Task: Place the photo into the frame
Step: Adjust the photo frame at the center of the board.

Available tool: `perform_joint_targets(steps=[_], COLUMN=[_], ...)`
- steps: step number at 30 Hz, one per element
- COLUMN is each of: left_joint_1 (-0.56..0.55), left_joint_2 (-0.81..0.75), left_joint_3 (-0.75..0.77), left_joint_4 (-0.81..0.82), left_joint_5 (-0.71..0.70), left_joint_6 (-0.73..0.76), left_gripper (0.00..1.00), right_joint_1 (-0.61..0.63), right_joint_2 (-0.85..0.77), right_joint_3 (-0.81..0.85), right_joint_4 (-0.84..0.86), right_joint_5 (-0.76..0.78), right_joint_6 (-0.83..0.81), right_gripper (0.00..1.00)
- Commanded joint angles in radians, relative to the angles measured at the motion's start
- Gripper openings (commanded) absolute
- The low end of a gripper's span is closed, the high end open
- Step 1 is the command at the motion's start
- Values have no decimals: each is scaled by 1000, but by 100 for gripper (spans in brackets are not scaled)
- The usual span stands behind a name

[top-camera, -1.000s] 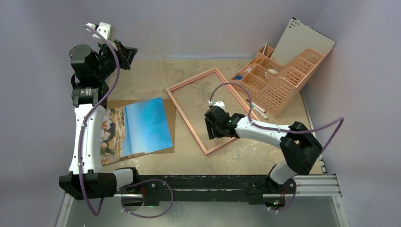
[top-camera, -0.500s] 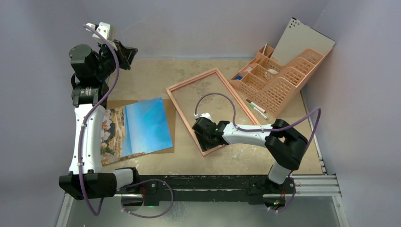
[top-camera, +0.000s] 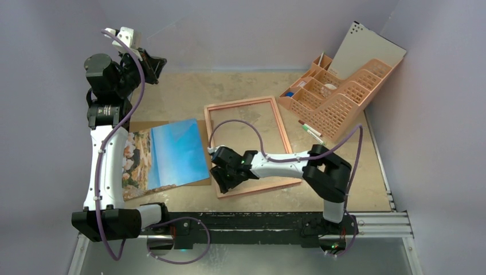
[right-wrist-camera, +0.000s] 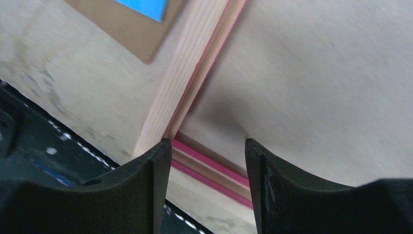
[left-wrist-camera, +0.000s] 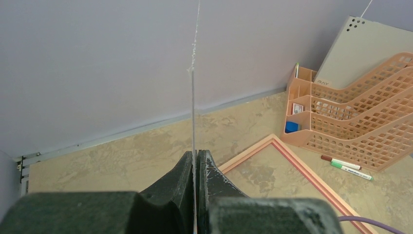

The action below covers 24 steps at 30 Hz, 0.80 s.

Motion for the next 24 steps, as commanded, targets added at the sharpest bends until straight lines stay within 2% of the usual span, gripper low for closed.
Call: perform_joint_targets(steps=[1, 7, 14, 17, 21, 24], left_joint_1=[1, 1, 1, 1, 1, 1], left_joint_2=[-4, -4, -5, -4, -5, -5], left_joint_3=[29, 33, 35, 33, 30, 32], left_joint_4=[44, 42, 31, 32, 32, 27], left_joint_5=[-8, -21, -33, -38, -56, -77], left_joint_6=[-8, -4, 2, 2, 1, 6], left_gripper=[0, 0, 0, 0, 0, 0], right_joint_1=[11, 13, 14, 14, 14, 13], right_joint_2=[54, 89, 118, 141, 252, 321], right_joint_3=[107, 175, 269, 321, 477, 556], right_joint_4=[67, 132, -9, -31, -132, -199], right_joint_5=[-65, -45, 178, 213, 283, 331], right_joint_6=[38, 96, 182, 216, 268, 315], right_gripper=[60, 65, 63, 67, 69, 65])
